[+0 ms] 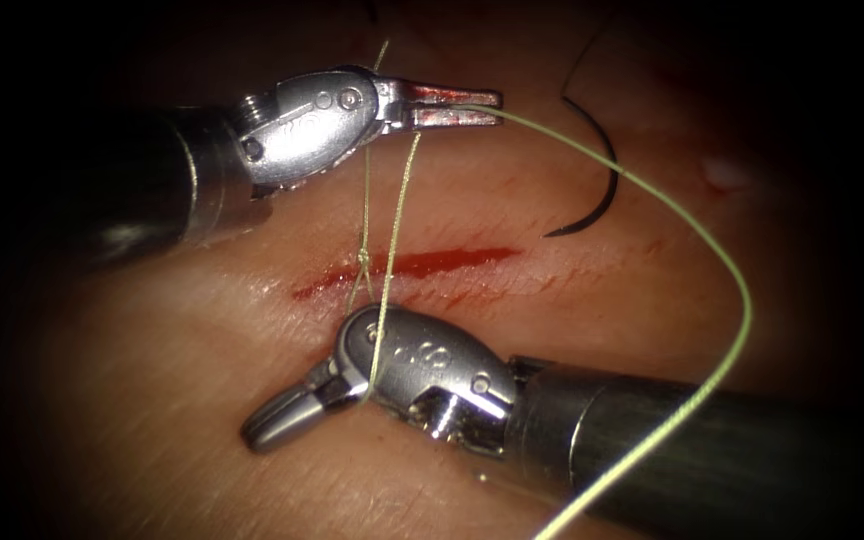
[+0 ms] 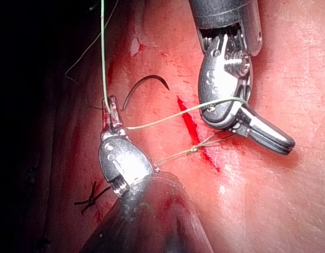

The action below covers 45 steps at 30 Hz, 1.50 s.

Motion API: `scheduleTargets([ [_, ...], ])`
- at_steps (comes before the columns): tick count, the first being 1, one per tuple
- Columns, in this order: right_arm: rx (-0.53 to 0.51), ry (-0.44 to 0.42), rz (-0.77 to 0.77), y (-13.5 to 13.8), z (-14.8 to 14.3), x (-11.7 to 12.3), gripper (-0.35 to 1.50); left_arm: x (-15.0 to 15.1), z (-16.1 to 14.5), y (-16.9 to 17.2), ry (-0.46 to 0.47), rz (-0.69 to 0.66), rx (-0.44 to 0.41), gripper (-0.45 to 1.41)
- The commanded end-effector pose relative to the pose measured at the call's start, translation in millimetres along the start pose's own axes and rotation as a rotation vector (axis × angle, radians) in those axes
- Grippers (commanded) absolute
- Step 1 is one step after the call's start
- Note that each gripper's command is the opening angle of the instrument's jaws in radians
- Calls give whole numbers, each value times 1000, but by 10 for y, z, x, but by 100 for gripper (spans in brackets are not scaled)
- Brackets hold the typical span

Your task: Wound Closure

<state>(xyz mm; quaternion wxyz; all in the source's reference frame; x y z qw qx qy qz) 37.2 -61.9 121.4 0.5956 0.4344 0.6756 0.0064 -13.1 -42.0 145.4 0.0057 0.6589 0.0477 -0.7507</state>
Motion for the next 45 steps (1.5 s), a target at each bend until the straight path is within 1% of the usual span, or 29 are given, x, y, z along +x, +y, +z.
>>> scheduleTargets([
  [1,-6,23,2,2,1,-3,-35,-12,3,-4,-2,15,0,-45],
  [3,-54,62,9,0,-2,-4,-35,-26,0,-2,-8,15,7,-45],
  [8,-96,144,26,-4,-9,-5,-35,-48,-5,10,-11,13,10,-45],
  [11,-131,210,39,-4,-16,-3,-35,-54,-11,18,-12,20,9,-45],
  [20,-209,332,81,-8,-41,-1,-35,-75,-33,39,-11,14,6,-45],
  [22,-221,370,104,-9,-46,0,-35,-79,-35,44,-12,7,7,-45],
  [23,-235,408,126,-9,-47,0,-35,-83,-36,48,-10,5,10,-45],
  [28,-262,451,162,-9,-41,0,-35,-87,-32,50,-13,3,15,-45],
  [29,-275,474,182,-8,-37,0,-35,-87,-31,50,-13,3,16,-45],
  [30,-275,474,182,-8,-37,0,-35,-87,-31,50,-13,3,16,-45],
  [35,-307,526,231,-8,-36,0,-35,-88,-35,55,-20,4,33,-45],
  [40,-389,631,255,-3,-36,1,-35,-87,-47,61,-28,2,58,-45],
  [42,-404,668,292,-1,-31,1,-35,-87,-49,62,-31,-5,67,-45],
  [43,-407,663,279,-1,-27,2,-35,-87,-50,63,-33,-6,73,-45],
  [44,-401,645,267,-2,-24,2,-10,-86,-50,64,-36,-7,81,-45],
  [45,-429,619,258,-2,-17,5,101,-85,-49,64,-36,-9,81,-45],
])
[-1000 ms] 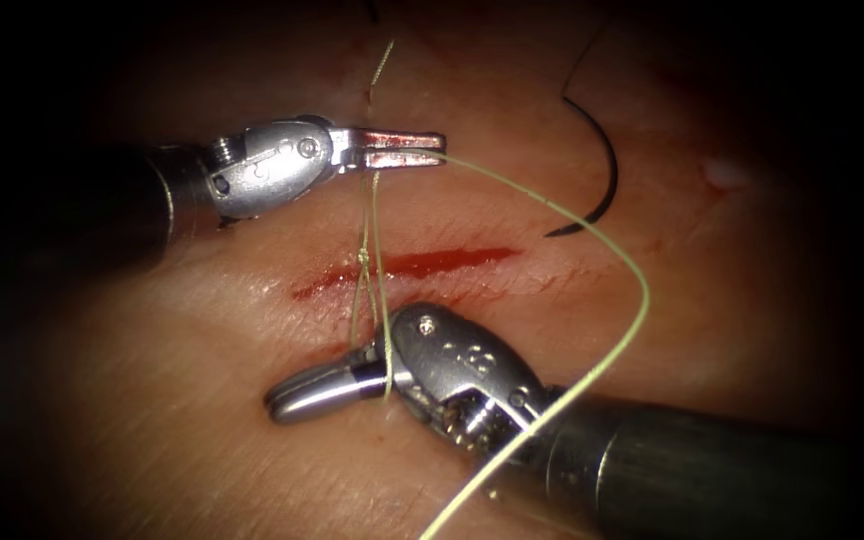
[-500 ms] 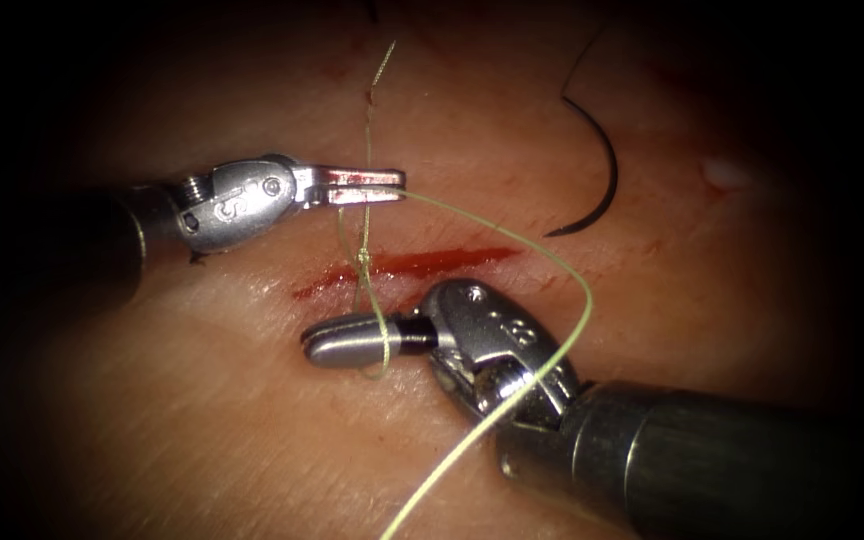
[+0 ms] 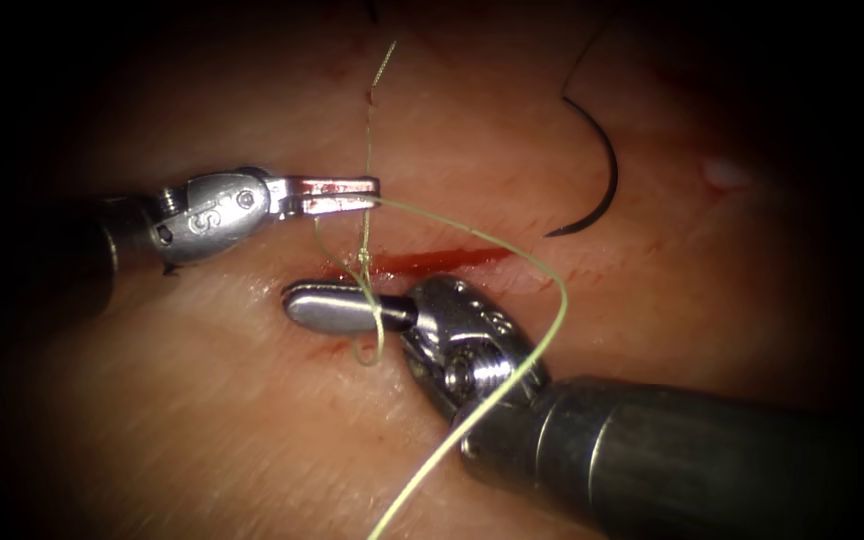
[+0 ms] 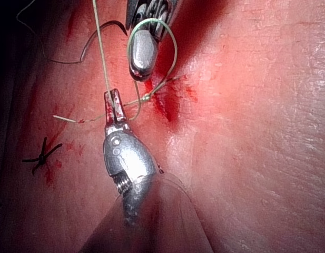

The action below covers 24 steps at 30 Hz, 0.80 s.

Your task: Wound Closure

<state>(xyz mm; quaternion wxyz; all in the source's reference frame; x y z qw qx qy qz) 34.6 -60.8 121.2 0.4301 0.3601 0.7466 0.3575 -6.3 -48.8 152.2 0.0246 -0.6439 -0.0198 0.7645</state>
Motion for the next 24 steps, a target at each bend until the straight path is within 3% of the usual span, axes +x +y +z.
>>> scheduleTargets([
  [1,-14,-11,-15,3,13,-6,126,-5,5,-4,2,1,-1,-45],
  [2,-14,-11,-15,3,13,-6,126,-5,5,-4,2,1,-1,-45],
  [4,-40,-7,-22,0,21,-5,146,-4,6,-4,1,0,0,-45],
  [12,-65,8,-1,-1,19,3,146,1,-4,-2,3,-5,-3,-45],
  [24,-193,180,-39,5,5,35,148,14,-11,19,-1,-24,17,-45],
])
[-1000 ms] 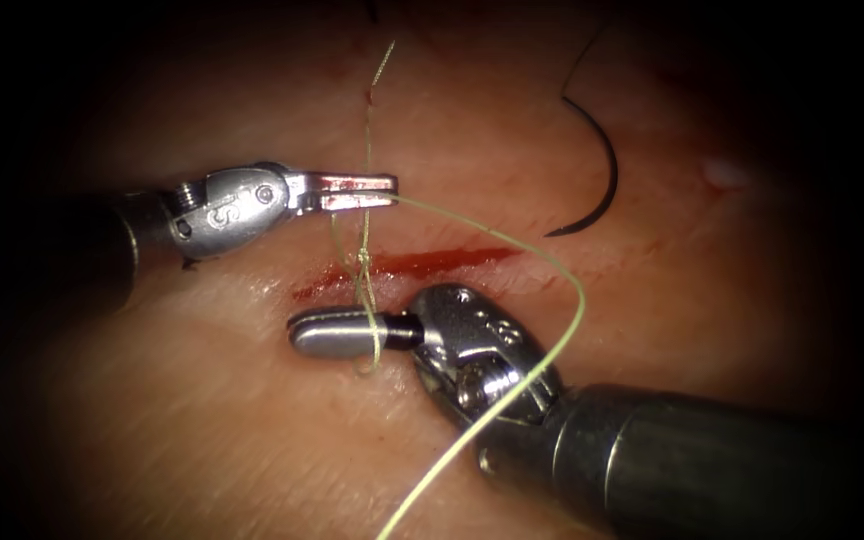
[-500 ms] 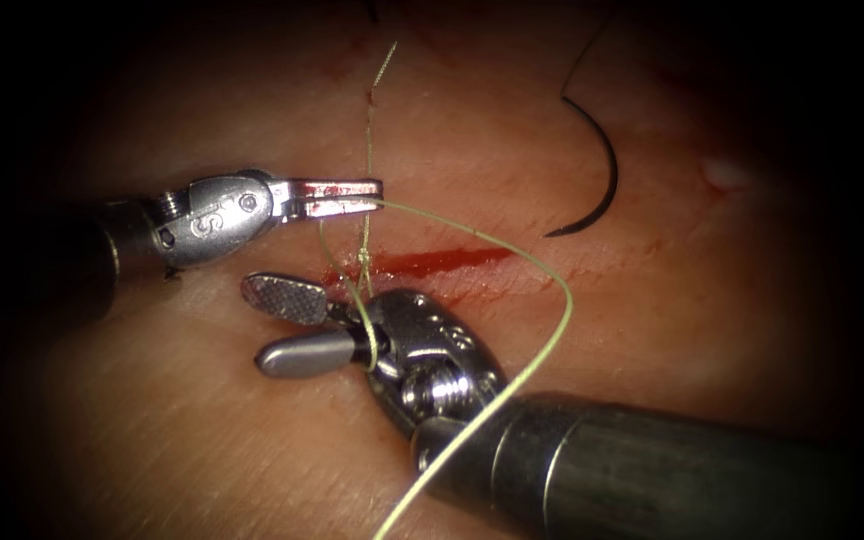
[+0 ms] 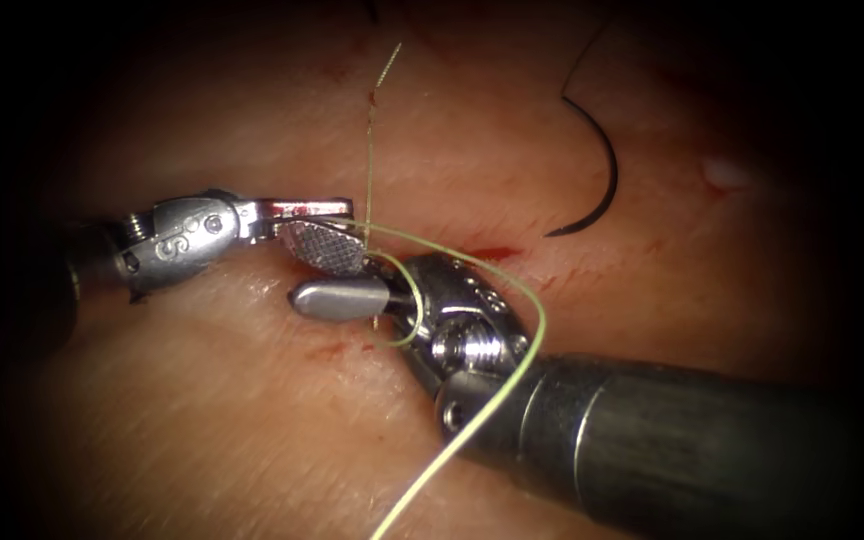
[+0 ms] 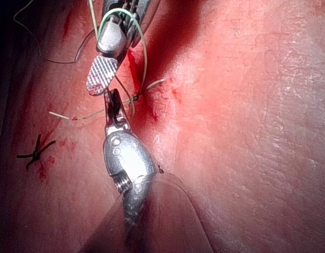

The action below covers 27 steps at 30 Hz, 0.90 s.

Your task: Wound Closure

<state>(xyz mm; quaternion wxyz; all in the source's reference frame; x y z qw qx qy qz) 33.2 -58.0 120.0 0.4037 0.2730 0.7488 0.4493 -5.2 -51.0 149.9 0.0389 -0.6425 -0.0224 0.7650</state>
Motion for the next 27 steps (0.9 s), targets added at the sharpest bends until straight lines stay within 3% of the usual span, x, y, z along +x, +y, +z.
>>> scheduleTargets([
  [1,3,22,-7,2,8,2,148,-5,6,-1,3,-5,6,-45],
  [10,26,16,-23,3,0,0,134,12,-18,6,23,-35,39,-45],
  [27,41,-2,-42,4,-7,0,131,42,-34,24,59,-192,157,-45],
])
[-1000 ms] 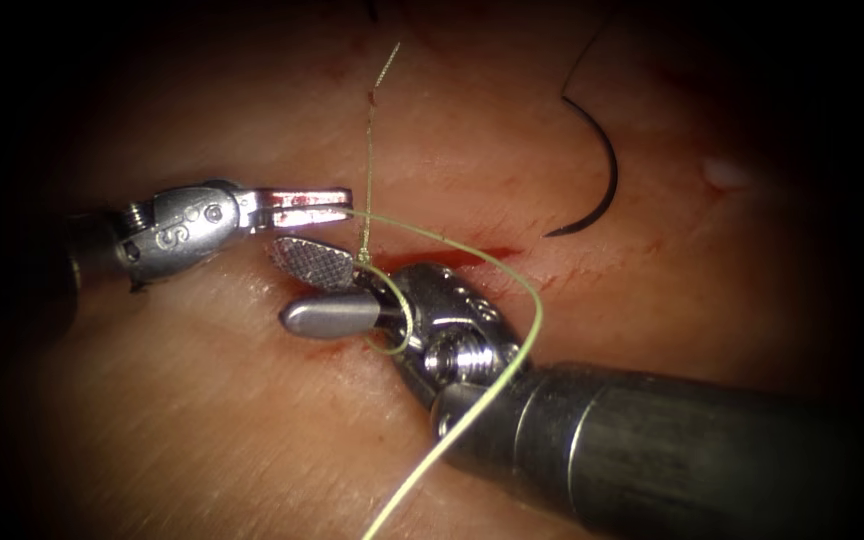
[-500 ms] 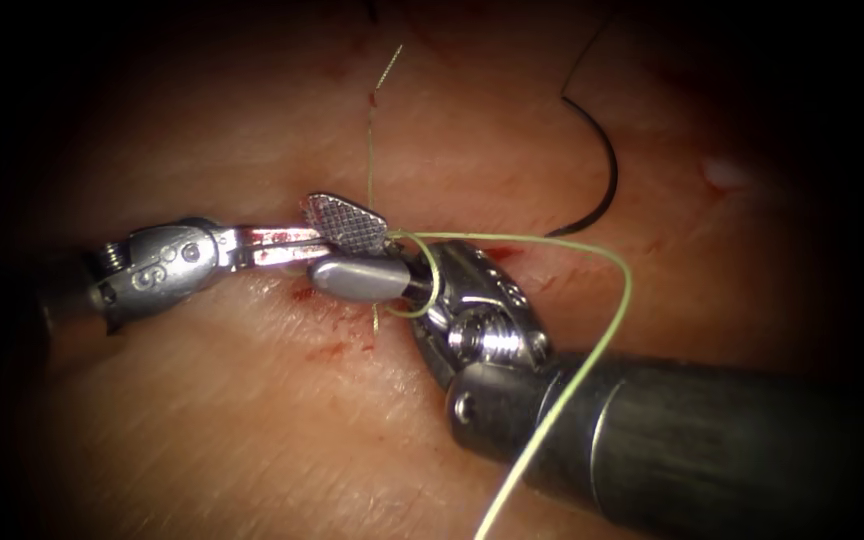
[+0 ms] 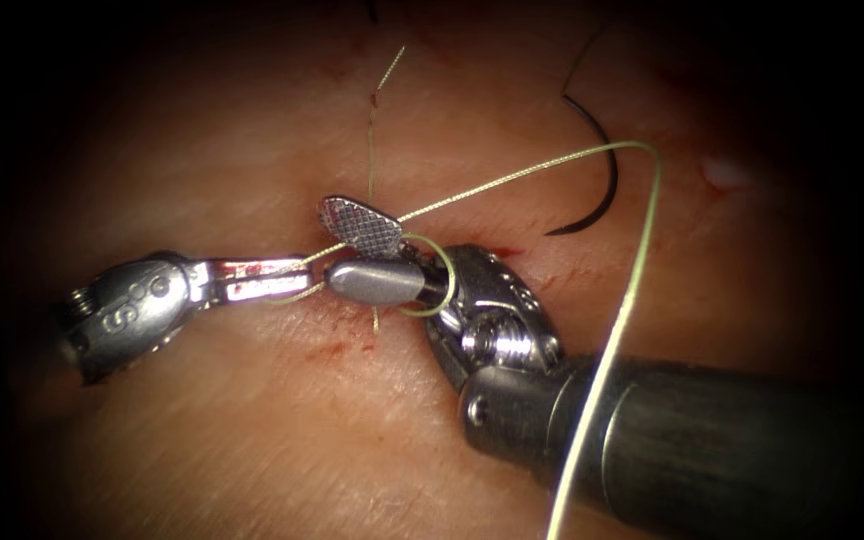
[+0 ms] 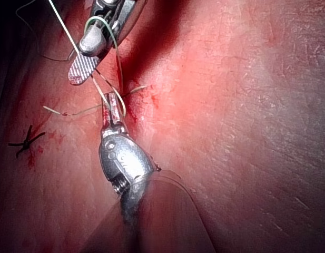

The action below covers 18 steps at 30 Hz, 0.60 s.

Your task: Wound Closure

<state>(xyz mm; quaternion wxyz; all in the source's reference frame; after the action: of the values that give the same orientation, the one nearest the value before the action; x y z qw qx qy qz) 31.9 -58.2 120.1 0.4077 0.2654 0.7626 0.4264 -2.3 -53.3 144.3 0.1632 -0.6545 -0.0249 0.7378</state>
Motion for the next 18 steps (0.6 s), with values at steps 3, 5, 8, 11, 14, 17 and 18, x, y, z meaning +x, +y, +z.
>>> scheduleTargets([
  [3,8,-5,-1,5,4,-6,131,9,-2,-1,38,-32,41,-45],
  [5,14,-8,-6,4,4,-6,129,21,-9,2,82,-71,84,-45],
  [8,17,-14,-6,3,4,-7,129,29,-14,5,121,-110,115,-45],
  [11,17,-14,-6,3,4,-7,128,36,-18,12,162,-156,166,-45],
  [14,20,-16,-12,3,4,-6,128,36,-15,18,165,-167,159,-45],
  [17,20,-16,-12,3,4,-6,128,33,-7,29,170,-180,143,-45],
  [18,22,-17,-12,3,4,-6,128,29,0,35,174,-197,134,-45],
])
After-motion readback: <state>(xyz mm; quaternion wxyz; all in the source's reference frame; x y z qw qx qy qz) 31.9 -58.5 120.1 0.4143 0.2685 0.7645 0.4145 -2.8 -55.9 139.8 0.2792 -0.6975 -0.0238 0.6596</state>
